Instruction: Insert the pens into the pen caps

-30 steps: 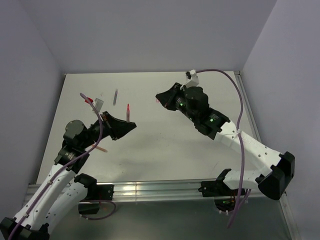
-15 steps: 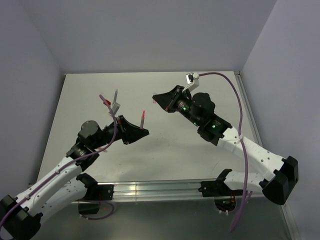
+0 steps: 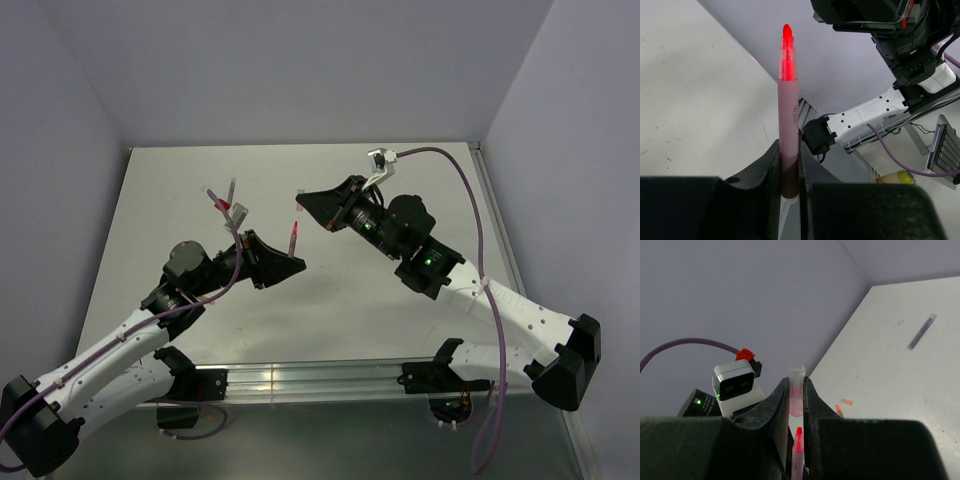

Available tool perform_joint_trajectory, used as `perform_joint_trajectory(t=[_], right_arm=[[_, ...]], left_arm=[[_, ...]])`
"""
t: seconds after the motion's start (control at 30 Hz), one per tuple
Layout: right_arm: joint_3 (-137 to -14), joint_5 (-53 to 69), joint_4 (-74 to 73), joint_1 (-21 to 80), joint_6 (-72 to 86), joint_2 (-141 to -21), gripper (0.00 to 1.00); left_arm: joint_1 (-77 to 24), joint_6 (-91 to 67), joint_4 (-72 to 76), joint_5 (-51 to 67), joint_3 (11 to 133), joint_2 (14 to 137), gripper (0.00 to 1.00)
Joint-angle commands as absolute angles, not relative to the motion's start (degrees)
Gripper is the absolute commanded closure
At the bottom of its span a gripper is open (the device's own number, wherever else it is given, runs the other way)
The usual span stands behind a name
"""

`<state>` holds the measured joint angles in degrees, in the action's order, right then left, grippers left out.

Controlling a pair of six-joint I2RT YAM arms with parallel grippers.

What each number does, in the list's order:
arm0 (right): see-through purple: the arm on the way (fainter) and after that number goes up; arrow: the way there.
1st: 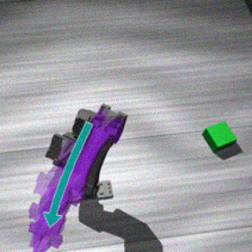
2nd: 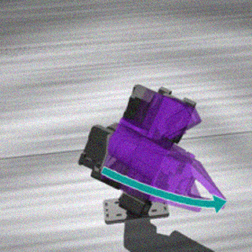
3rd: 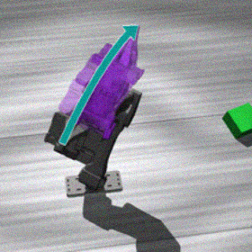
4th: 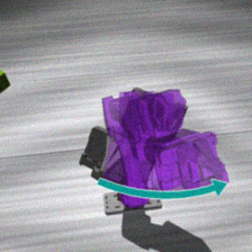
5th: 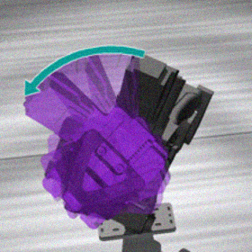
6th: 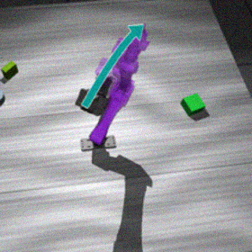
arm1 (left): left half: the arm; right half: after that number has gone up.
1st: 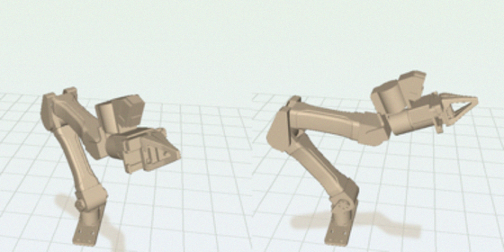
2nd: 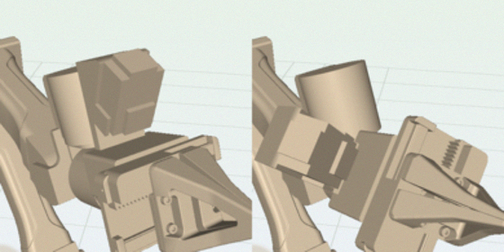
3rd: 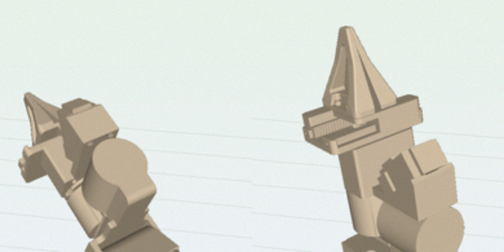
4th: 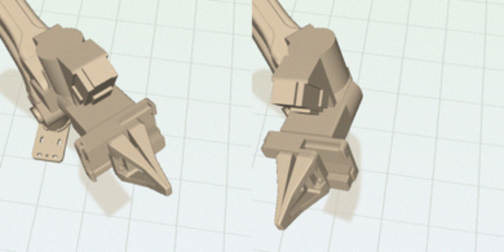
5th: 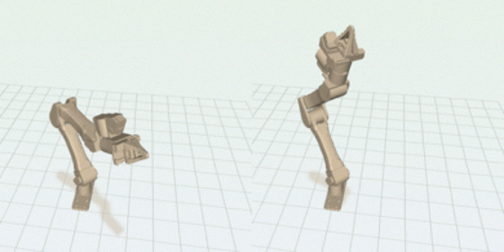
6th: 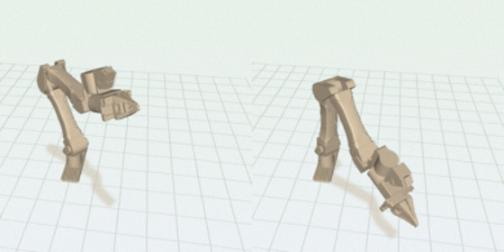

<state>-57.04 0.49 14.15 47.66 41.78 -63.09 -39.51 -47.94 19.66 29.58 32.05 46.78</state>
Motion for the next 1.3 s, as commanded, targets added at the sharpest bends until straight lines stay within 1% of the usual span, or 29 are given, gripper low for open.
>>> perform_joint_trajectory(t=[0.0,0.43,1.27], right_arm=[[-56.95,0.09,17.67,48.78,39.90,-63.19,1.00],[-56.87,-3.34,16.61,50.98,37.62,-63.81,1.00],[-57.83,-4.75,15.21,52.29,36.04,-64.87,1.00]], left_arm=[[-40.08,-48.60,23.47,28.74,32.87,47.11,1.00],[-40.25,-48.34,22.51,27.42,33.13,46.58,1.00],[-40.17,-46.41,18.37,25.14,34.10,44.91,1.00]])
